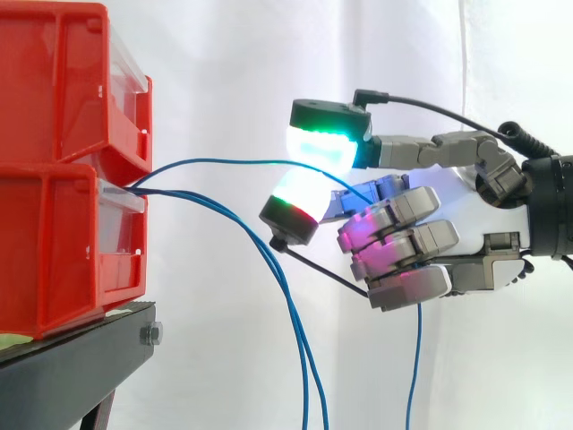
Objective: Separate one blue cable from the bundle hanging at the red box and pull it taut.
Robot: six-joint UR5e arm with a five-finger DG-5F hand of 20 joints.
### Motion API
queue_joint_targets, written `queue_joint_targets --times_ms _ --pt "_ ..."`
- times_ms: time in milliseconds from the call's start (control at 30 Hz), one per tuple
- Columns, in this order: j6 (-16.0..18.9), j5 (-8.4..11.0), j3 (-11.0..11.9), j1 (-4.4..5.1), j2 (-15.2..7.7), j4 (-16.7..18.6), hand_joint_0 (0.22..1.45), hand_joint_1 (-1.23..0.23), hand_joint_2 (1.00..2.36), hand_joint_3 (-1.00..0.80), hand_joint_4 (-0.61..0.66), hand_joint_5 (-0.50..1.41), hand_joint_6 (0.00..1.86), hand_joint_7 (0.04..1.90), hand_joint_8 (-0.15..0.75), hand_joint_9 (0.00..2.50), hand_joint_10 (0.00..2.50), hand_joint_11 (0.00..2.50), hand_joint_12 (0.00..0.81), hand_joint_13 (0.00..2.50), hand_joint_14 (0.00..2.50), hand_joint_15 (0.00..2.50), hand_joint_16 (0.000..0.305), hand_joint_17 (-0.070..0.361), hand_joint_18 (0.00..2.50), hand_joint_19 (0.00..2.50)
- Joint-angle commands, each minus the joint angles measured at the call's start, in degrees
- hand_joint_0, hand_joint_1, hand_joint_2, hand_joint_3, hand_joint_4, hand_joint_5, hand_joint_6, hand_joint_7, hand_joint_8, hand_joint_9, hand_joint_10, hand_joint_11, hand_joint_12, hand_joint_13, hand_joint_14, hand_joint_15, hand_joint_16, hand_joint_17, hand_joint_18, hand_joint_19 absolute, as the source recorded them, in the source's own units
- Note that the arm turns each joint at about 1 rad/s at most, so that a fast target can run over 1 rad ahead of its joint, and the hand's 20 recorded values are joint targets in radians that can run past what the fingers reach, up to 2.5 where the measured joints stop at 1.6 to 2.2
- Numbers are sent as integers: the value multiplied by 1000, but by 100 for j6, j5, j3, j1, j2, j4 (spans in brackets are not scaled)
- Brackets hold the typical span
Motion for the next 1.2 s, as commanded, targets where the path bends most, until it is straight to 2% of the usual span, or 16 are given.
queue_joint_targets --times_ms 0,267,400,433,533,767,1000,1167 --pt "-57 -4 0 15 1 113 678 -701 1008 52 -91 -160 967 1239 365 832 1735 1047 371 903 2500 1091 47 107 1285 1515" --pt "-118 14 0 6 1 78 690 -712 1005 51 -99 -158 963 1317 369 851 1709 1077 374 911 2500 1091 48 108 1296 1523" --pt "-118 -4 0 15 1 78 690 -717 1004 37 -87 -159 966 1297 367 852 1706 1073 374 914 2500 1086 48 109 1295 1524" --pt "-118 -4 0 6 1 78 670 -712 1011 -26 -3 -172 968 1251 354 850 1676 1108 367 912 2500 1097 46 103 1285 1533" --pt "-118 5 9 6 1 69 622 -648 1019 -213 118 -184 966 1111 326 841 1542 1227 342 889 2500 1180 39 87 1231 1574" --pt "-101 40 0 15 1 25 601 -534 1000 -493 126 -182 955 1060 324 838 1561 1199 343 890 2500 1159 38 86 1242 1565" --pt "5 23 0 24 1 -256 555 -504 1000 -500 139 -178 953 1057 339 844 1602 1174 349 901 2500 1143 41 91 1262 1558" --pt "40 23 0 24 1 -248 519 -626 1000 -500 157 -176 952 1048 349 844 1659 1127 355 913 2500 1122 43 98 1287 1530"
